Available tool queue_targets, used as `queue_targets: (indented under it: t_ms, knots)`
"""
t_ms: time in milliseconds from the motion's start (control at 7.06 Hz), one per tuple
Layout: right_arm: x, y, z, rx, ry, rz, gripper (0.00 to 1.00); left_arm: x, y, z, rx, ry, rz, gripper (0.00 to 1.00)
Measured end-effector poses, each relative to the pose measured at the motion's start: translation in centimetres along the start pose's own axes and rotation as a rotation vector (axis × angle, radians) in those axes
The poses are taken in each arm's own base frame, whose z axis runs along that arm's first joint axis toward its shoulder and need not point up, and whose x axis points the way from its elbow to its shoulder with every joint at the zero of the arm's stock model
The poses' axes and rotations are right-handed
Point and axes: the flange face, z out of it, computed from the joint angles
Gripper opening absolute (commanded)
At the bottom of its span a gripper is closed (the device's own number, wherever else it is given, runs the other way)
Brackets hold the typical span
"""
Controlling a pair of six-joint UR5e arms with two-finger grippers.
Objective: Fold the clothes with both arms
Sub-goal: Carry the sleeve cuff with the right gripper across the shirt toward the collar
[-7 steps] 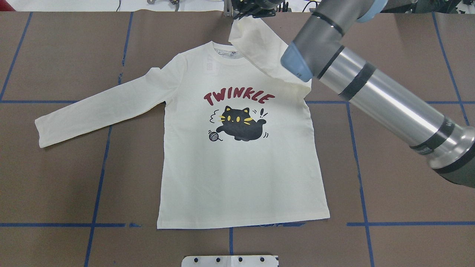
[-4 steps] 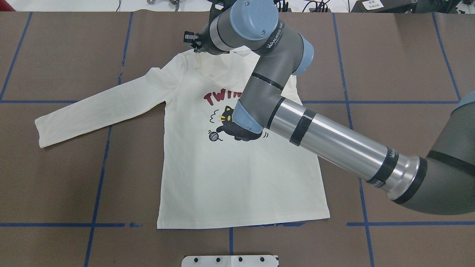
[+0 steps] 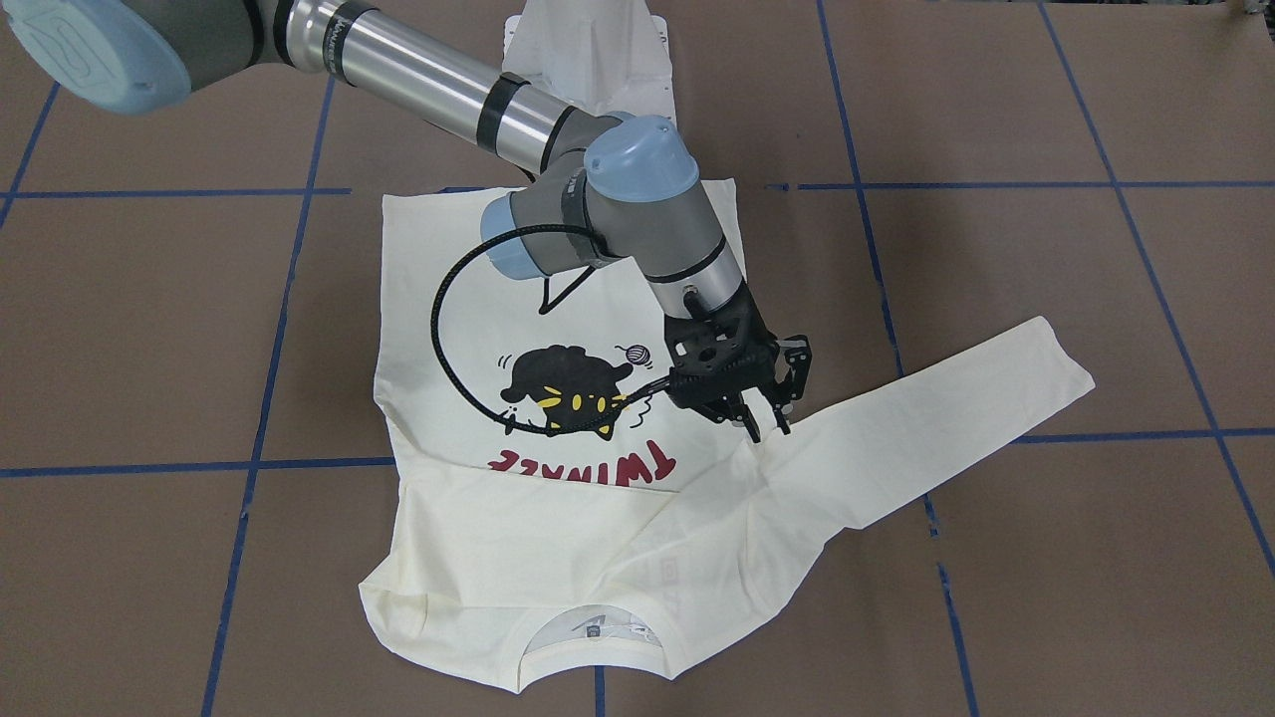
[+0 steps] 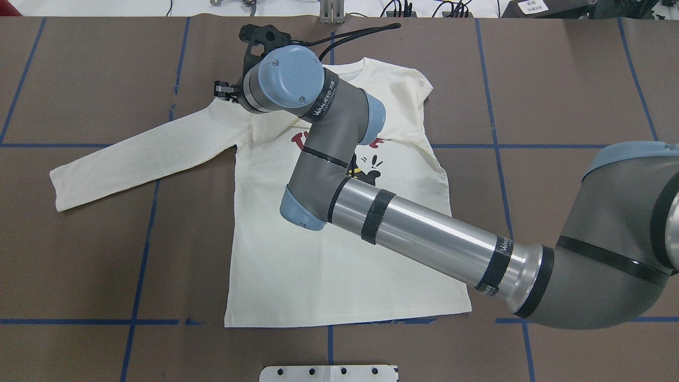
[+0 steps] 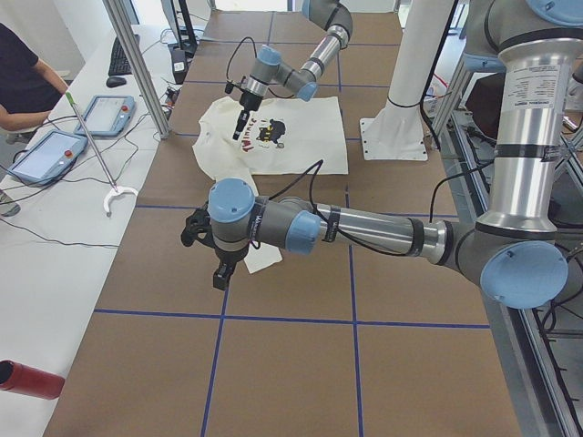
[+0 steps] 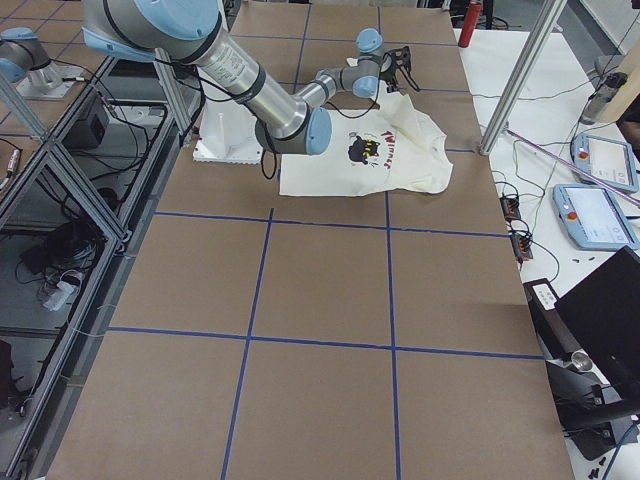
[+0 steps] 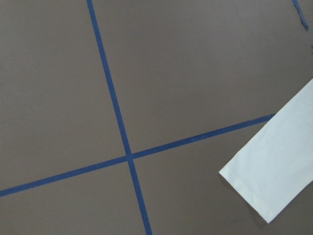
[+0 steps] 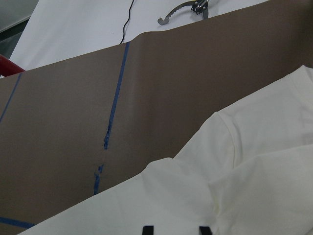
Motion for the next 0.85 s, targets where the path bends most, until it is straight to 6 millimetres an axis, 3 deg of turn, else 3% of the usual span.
queue_targets:
  t_ms: [283, 567, 708, 850]
  knots:
    - [-0.8, 0.3, 0.2, 0.009, 0.004, 0.007, 1.0, -0.3, 0.0, 0.3, -0.004, 0.0, -0.005, 1.0]
    - [-0.1, 0.1, 0.6, -0.004, 0.062, 0.048, 1.0, 0.9, -0.9, 0.0, 0.038, -0.006, -0.082, 1.0]
    - [1.0, -0.8, -0.1, -0.041, 0.141, 0.065, 1.0, 2.3, -1.2, 1.0, 0.081, -0.026, -0.143, 1.0]
    - [3.6, -2.6, -2.0, -0.109, 0.234, 0.088, 1.0, 3.8, -0.7, 2.9, 0.113, -0.046, -0.199, 1.0]
